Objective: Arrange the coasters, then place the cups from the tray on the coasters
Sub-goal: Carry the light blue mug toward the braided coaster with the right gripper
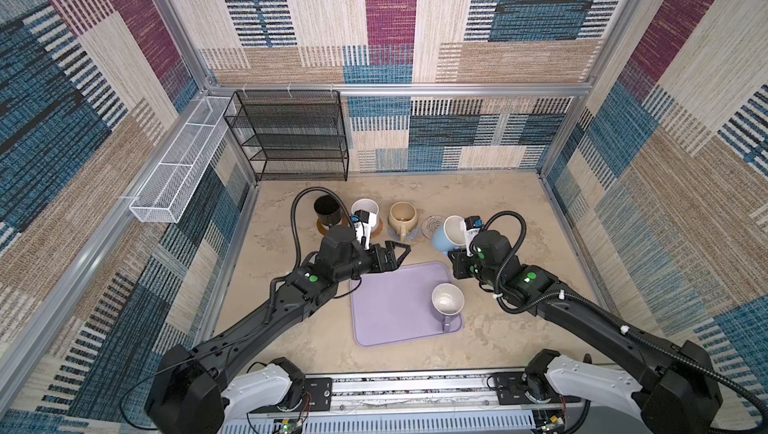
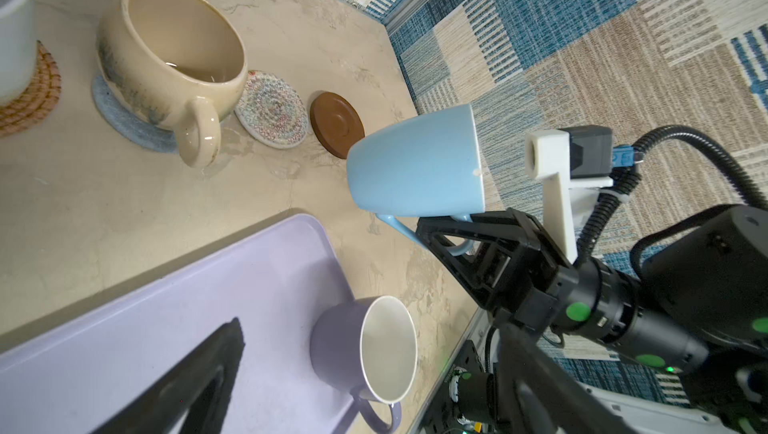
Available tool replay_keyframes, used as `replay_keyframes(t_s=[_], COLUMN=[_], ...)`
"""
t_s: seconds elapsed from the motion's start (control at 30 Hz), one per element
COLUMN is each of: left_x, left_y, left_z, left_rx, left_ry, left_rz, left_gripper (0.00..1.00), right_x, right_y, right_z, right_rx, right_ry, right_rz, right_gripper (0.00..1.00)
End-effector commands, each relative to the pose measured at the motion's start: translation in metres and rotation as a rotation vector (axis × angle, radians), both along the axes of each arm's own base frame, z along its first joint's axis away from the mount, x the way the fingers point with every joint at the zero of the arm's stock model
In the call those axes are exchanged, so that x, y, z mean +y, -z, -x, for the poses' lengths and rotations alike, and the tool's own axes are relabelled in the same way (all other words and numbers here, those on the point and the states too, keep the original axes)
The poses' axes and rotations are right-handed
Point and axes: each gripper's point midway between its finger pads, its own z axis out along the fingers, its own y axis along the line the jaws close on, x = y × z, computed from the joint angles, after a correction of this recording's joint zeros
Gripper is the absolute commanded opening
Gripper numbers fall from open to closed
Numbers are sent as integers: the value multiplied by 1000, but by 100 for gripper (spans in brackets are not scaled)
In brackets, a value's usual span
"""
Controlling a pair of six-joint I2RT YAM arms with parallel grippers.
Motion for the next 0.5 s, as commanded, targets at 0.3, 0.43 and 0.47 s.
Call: replay_keyframes(t_s=[0.3,0.43,0.47], left_x=[-48,-62,-64], left_y=[4,6,7], left_z=[-62,-69,-70], left_rx=[-95,-95,-86], left_ry=[-109,-86,-84], left_rz=[-133,-119,-128], left_gripper=[96,95,95], right_x=[-2,-4,-6], right_y=[-1,11,15], right_z=[-66,-77,-80], right_rx=[-36,-16,-7], right_ry=[39,56,61], right_rz=[-11,33,49], right_gripper=[0,0,0])
